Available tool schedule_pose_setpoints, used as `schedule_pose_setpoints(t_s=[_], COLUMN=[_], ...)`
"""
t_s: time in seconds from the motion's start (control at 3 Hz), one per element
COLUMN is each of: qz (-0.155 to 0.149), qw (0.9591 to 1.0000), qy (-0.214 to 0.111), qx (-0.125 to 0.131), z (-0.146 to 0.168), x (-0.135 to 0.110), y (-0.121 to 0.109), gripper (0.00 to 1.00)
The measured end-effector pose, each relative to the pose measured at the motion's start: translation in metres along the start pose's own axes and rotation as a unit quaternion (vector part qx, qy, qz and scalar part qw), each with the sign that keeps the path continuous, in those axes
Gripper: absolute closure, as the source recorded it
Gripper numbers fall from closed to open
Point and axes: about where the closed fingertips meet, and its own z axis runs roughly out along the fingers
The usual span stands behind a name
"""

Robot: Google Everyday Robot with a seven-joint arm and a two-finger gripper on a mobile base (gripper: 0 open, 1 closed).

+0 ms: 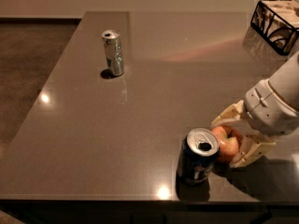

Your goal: Move apple near pepsi can

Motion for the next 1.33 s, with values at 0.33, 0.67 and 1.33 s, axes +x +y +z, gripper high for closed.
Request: schedule_pose_setpoints(t_s=[0.33,0.67,1.33], qz=[-0.002,-0.003,-0.003], qw=[1.0000,1.0000,1.0000], qy=[0.002,0.003,0.004], qx=[-0.005,-0.003,-0.001], z=[0.0065,0.0055,0.0052], x=[0.0041,0.0027,0.0018], y=[0.0004,0.0002,0.0000], gripper=[0.35,0.12,0.00])
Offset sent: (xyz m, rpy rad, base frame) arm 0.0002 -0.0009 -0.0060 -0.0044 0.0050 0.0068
